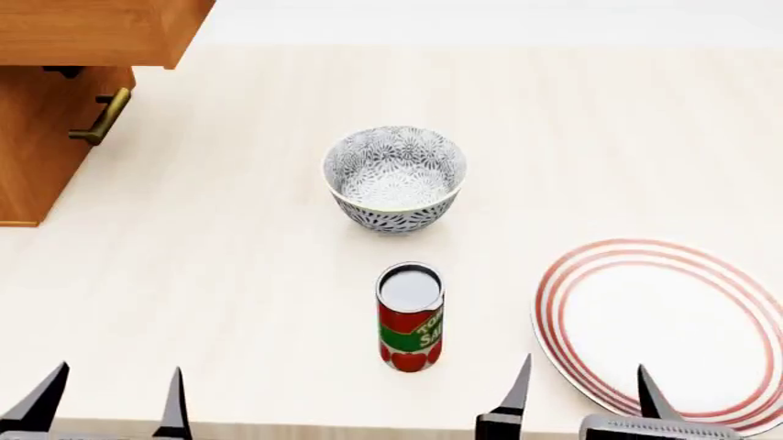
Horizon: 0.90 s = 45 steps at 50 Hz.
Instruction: Put the bowl on the plate.
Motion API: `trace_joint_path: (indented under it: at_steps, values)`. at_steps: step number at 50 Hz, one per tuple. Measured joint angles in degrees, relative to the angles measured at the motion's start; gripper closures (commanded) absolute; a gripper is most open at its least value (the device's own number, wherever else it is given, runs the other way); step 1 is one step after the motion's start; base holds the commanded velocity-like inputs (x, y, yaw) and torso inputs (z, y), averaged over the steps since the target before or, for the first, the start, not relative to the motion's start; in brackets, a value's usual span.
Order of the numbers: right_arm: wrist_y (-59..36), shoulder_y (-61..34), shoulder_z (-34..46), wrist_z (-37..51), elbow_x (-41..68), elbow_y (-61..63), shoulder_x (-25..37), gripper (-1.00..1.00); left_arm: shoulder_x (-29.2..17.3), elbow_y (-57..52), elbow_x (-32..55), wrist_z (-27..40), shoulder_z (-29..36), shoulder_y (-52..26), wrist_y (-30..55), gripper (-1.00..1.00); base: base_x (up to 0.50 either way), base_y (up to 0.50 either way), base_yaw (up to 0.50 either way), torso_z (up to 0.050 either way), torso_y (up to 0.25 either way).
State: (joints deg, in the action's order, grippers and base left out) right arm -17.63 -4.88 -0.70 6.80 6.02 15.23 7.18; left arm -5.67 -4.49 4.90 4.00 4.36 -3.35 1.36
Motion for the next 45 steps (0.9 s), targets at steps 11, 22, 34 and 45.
trace_joint_path:
  at_steps: [11,22,34,45]
  values:
    - [-1.18,-0.22,-0.14,-0.33,1.44,2.28,1.41,-1.0,-0.73,-0.26,0.78,0.63,0.63,-0.25,-0.22,-1.0,0.05,0.0,0.0,0.0,0.0]
    - [-2.05,-0.33,-0.03,-0.52,2.42,3.87,2.57,-1.0,-1.33,0.2,1.36,1.16,1.24,-0.44,-0.72,-1.0,0.14,0.0,0.0,0.0,0.0]
    - [-2.84,-0.42,0.24,-0.09,3.28,4.97,3.65,-1.0,-2.07,-0.61,2.2,1.75,1.73,-0.52,0.08,-1.0,0.17,0.0,0.0,0.0,0.0]
    - [-3.05,-0.29,0.3,0.13,4.48,4.94,4.32,-1.0,-2.9,-3.41,3.14,2.4,2.07,-0.72,2.93,-1.0,0.17,0.0,0.0,0.0,0.0]
